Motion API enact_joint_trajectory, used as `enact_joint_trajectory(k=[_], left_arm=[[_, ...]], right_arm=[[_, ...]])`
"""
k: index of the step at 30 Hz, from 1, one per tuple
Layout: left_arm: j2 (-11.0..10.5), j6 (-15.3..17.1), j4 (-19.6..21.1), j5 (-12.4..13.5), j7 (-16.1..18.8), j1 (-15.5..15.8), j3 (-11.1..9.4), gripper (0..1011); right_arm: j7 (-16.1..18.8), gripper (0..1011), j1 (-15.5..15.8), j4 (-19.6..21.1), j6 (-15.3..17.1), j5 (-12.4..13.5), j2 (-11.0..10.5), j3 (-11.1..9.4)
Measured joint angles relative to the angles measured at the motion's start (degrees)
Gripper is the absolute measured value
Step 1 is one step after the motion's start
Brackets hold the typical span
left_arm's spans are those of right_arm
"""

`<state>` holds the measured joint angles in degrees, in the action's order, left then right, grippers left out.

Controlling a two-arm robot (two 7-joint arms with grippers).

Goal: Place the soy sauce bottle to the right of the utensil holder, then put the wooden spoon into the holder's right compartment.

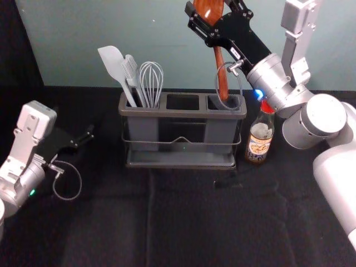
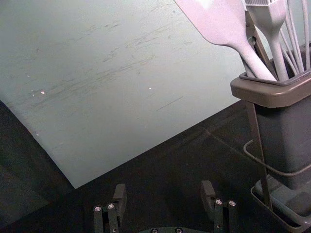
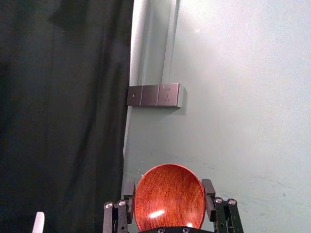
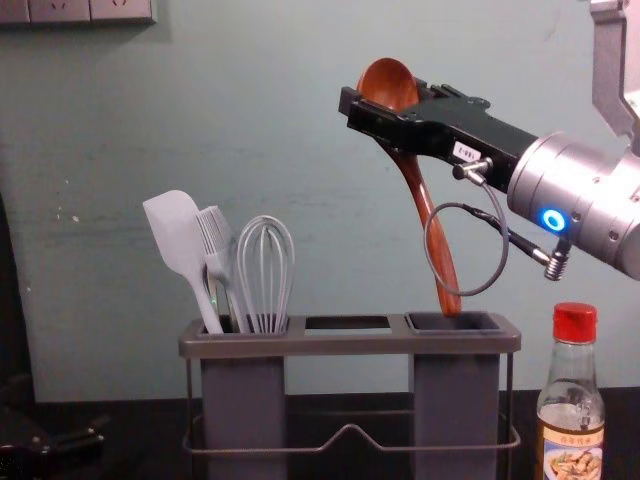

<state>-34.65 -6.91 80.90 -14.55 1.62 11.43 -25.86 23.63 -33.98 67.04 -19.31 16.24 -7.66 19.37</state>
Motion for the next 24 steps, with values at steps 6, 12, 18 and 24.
enact_joint_trajectory(k=[6,12,18,24], left_arm=[[0.0,0.0,0.0,0.0,0.0,0.0,0.0,1005],[0.0,0.0,0.0,0.0,0.0,0.0,0.0,1005],[0.0,0.0,0.0,0.0,0.0,0.0,0.0,1005],[0.0,0.0,0.0,0.0,0.0,0.0,0.0,1005]], right_arm=[[0.7,838,-0.2,-1.7,-1.2,0.0,0.6,-0.4],[1.1,838,-0.1,-2.6,-1.7,-0.2,0.9,-0.6],[1.2,838,0.6,-3.0,-2.1,-0.4,1.0,-0.8],[1.3,838,1.3,-3.6,-2.7,-0.5,1.0,-1.2]])
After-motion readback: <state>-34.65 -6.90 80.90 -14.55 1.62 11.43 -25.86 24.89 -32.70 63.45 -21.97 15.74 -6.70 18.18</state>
